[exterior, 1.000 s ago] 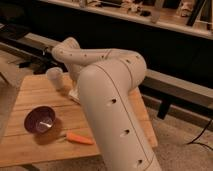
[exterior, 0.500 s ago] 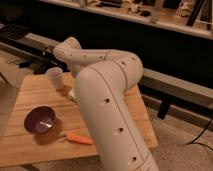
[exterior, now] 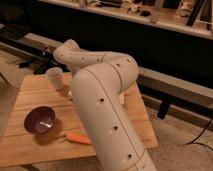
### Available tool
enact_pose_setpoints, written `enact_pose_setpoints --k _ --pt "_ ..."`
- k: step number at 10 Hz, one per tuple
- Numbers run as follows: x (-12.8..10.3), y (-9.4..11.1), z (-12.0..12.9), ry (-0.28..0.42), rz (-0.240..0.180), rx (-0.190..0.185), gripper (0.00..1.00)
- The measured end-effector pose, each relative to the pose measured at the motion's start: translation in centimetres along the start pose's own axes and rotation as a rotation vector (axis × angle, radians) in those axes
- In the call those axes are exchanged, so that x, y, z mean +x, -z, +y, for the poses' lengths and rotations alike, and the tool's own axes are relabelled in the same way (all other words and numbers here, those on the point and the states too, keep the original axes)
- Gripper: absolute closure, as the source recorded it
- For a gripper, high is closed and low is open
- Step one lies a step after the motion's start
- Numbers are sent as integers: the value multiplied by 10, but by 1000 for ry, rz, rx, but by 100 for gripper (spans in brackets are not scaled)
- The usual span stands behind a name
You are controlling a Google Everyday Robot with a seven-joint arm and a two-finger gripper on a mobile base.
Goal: Stand the bottle upright
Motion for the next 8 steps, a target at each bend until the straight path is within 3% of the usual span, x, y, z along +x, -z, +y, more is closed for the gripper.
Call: enact_pose_setpoints --k 4,8 --pt "14 1 14 109 18 -18 20" --pt "51 14 18 280 50 -16 20"
